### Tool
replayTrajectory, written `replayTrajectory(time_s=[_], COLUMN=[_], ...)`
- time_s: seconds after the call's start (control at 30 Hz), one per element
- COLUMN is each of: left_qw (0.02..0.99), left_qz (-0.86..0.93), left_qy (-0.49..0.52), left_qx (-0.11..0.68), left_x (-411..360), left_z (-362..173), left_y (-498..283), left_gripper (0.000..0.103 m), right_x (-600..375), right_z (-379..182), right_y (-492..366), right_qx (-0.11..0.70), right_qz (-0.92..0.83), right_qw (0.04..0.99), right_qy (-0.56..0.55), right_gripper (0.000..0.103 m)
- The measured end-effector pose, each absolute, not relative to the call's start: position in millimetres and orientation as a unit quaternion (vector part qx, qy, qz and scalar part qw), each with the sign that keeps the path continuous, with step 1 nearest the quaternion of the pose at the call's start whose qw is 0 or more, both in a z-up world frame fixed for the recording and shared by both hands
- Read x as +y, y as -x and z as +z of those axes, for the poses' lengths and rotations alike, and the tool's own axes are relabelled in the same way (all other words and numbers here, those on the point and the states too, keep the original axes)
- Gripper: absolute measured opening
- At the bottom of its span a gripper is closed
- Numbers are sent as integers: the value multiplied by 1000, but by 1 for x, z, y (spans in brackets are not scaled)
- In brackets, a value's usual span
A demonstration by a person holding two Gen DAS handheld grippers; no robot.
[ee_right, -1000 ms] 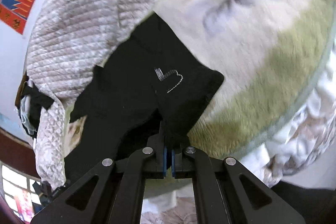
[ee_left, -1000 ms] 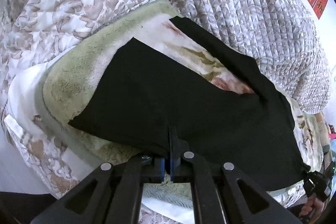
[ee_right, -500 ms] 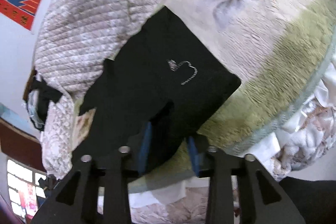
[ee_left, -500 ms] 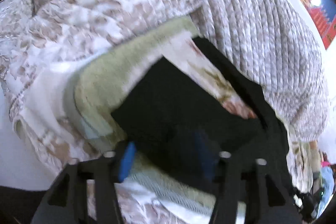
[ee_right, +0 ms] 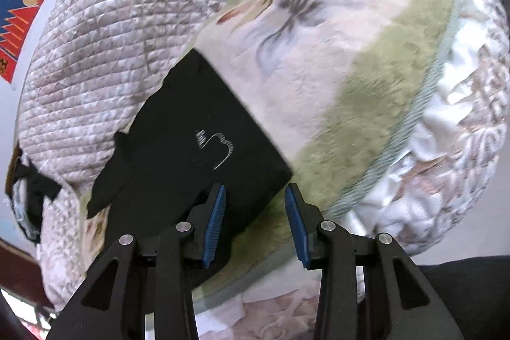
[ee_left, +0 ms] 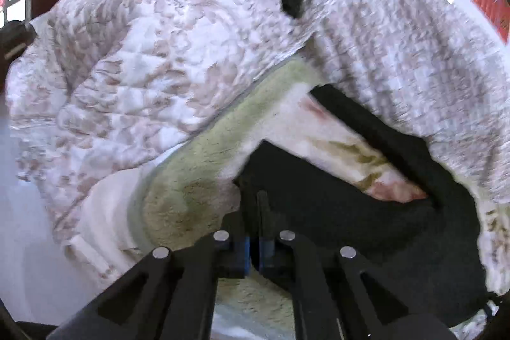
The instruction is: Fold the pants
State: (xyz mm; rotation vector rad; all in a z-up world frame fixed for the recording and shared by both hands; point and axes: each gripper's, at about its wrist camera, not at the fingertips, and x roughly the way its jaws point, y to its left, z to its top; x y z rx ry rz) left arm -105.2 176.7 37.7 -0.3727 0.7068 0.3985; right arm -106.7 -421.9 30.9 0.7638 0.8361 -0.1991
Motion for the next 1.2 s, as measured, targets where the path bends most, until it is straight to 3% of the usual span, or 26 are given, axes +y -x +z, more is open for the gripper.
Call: replayTrajectory(time_s=[0.07, 0.13, 0.27, 0.3, 0.6, 0.63, 0.7, 0.77, 1.1, 1.2], left_qw=[895, 898, 917, 919, 886, 885, 890, 895, 915, 920], left_qz=[218, 223, 138, 115, 141, 140, 155, 164, 180, 124], left_qy=[181, 183, 170, 162, 103, 94, 73, 87, 86, 112], left_qx=[344, 333, 334, 342, 430, 435, 422, 406, 350, 354], left_x=[182, 185, 170, 164, 165, 164, 160, 162, 166, 157], left_z=[41, 50, 65, 65, 21, 16, 16, 21, 45, 50], left_y=[107, 112, 93, 80, 6, 5, 8, 9, 14, 20], left_gripper=[9, 16, 61, 63, 60, 55, 15, 7, 5, 12], right_x=[-423, -423, -405, -396, -325, -319, -310, -305, -307, -307], right_z=[37, 47, 68, 71, 78, 77, 73, 67, 51, 48], right_y=[109, 109, 96, 89, 37, 32, 27, 24, 20, 19], right_qx=[391, 383, 370, 371, 401, 404, 408, 415, 434, 436], right_qz=[-119, -137, -94, -67, 52, 57, 66, 72, 64, 66], right_qw=[845, 855, 884, 890, 901, 900, 899, 894, 882, 880], right_qy=[-344, -323, -269, -254, -159, -153, -148, -152, -170, -176], right_gripper=[39, 39, 39, 39, 39, 39, 39, 39, 39, 39])
